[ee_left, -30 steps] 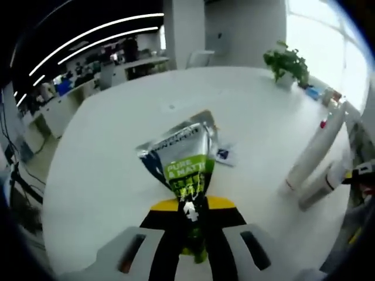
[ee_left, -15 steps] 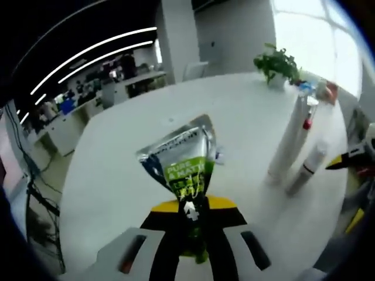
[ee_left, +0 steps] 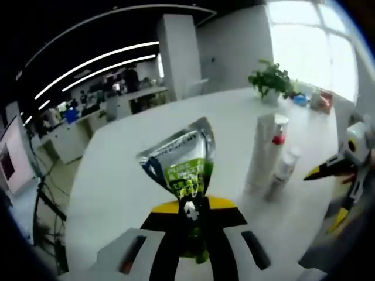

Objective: Arrange the skincare products in the storage area until every visible bottle or jar stands upright without overlapping.

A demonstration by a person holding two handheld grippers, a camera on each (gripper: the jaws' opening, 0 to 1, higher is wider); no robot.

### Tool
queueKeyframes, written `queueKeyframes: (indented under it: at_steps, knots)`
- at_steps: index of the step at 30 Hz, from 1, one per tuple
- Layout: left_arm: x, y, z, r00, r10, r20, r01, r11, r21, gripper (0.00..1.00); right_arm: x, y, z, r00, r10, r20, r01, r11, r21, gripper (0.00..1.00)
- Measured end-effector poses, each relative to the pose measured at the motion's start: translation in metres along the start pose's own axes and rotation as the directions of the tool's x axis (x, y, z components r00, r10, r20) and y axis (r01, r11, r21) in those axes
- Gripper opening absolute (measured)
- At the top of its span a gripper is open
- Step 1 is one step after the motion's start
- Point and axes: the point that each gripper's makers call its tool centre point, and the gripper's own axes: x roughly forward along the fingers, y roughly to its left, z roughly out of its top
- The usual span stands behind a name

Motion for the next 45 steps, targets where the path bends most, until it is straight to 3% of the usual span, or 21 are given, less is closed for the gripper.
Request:
queueKeyframes:
  at_steps: [3,7,13,19,23,30,32,37,38,43,45]
  knots:
    - [-0.006,0.0,-0.001,1.0,0.006,0.007,-0.006,1.0,0.021,0.12,-0.002,0.002,0.003,1.0,0.003,0.013,-0.003,1.0,0.018,0.94]
    - [-0.021,-0.004,0.009,0.999,0.003,0.035,-0.005,0.999,0.053,0.12,-0.004,0.007,0.008,0.999,0.013,0.029,-0.014,1.0,0.022,0.93]
    - [-0.042,-0.012,0.027,0.996,0.001,0.088,-0.006,0.998,0.055,0.12,-0.011,0.008,0.023,0.995,0.009,0.099,-0.019,0.995,0.1,0.92]
    - [-0.055,-0.016,0.03,0.994,-0.011,0.111,0.002,0.997,0.08,0.12,-0.014,0.018,0.037,0.99,0.038,0.133,-0.054,0.991,0.119,0.89]
    - [-0.065,-0.023,0.033,0.992,-0.027,0.121,0.019,0.997,0.069,0.12,-0.014,0.029,0.058,0.977,0.073,0.199,-0.101,0.985,0.137,0.87]
    - [-0.08,-0.03,0.032,0.99,-0.049,0.13,0.038,0.996,0.084,0.12,-0.011,0.048,0.074,0.962,0.129,0.241,-0.164,0.978,0.131,0.84]
    - [-0.084,-0.031,0.031,0.99,-0.057,0.13,0.046,0.995,0.089,0.12,-0.012,0.057,0.083,0.95,0.166,0.264,-0.201,0.973,0.114,0.83]
    - [-0.091,-0.038,0.03,0.986,-0.095,0.138,0.086,0.994,0.067,0.12,-0.022,0.093,0.118,0.875,0.309,0.373,-0.357,0.932,0.066,0.82]
    - [-0.092,-0.042,0.029,0.985,-0.107,0.137,0.097,0.992,0.078,0.12,-0.024,0.1,0.128,0.853,0.329,0.405,-0.387,0.92,0.067,0.81]
    - [-0.096,-0.056,0.025,0.978,-0.162,0.134,0.147,0.982,0.119,0.13,-0.025,0.098,0.162,0.794,0.298,0.531,-0.437,0.886,0.156,0.76]
    - [-0.098,-0.06,0.023,0.976,-0.171,0.134,0.156,0.981,0.119,0.13,-0.023,0.096,0.17,0.784,0.285,0.552,-0.441,0.881,0.171,0.71]
